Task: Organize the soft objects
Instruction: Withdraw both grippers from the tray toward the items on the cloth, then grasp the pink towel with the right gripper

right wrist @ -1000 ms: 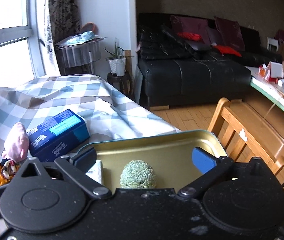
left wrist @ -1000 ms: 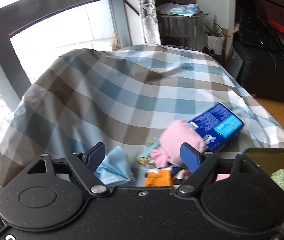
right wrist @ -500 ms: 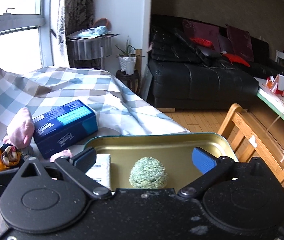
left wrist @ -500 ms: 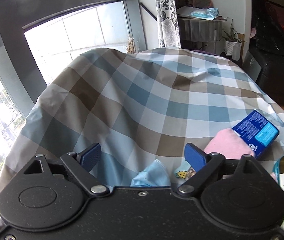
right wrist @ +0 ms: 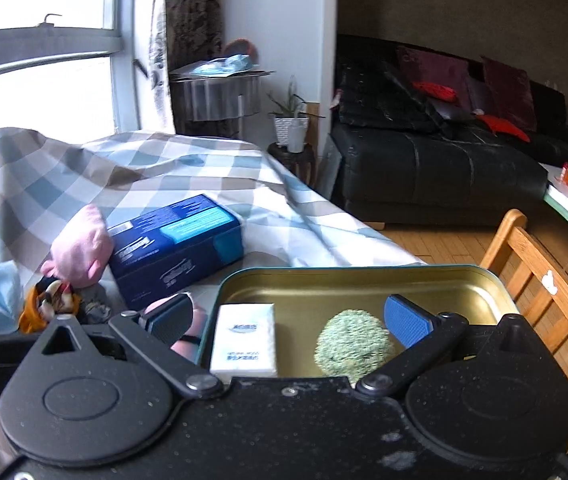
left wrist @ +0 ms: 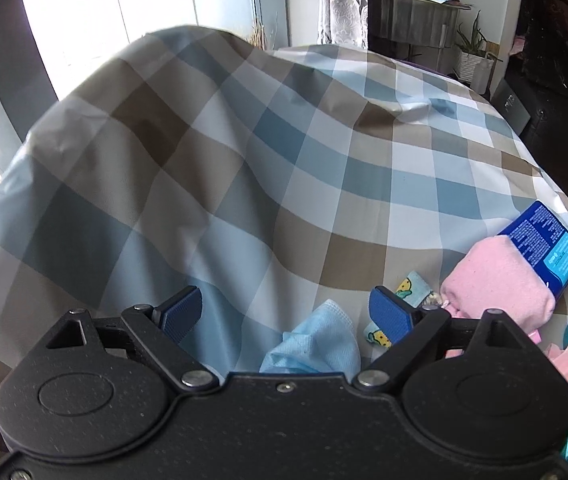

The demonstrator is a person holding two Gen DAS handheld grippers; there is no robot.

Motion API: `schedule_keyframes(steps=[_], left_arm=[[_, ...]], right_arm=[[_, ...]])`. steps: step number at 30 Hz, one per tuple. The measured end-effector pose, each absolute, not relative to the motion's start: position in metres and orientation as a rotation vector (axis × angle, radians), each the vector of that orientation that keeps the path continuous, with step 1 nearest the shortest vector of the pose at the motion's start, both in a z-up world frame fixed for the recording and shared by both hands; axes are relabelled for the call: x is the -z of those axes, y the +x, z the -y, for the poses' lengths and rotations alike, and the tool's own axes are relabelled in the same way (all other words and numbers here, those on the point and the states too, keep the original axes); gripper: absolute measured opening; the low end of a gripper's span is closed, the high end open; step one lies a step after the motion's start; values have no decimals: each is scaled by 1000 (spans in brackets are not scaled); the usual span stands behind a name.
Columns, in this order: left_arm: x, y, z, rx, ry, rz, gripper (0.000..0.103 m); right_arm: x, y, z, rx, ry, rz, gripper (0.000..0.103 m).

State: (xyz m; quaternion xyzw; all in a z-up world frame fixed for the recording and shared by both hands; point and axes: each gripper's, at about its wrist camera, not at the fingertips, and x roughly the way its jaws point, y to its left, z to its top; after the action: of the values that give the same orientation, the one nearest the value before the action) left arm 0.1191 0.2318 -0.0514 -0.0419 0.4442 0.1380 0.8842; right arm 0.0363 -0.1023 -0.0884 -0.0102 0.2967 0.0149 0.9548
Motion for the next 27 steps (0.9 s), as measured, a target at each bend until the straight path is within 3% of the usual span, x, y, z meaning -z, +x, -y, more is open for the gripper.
schedule_keyframes(steps=[19,27], left_arm=[[61,123,-248,-276,-169,-984,87],[61,124,-250,-282,-190,-996,87]], right_arm=[[100,19,5,-391,-179,-722,101],[88,46,-14,-383,-86,-751,101]])
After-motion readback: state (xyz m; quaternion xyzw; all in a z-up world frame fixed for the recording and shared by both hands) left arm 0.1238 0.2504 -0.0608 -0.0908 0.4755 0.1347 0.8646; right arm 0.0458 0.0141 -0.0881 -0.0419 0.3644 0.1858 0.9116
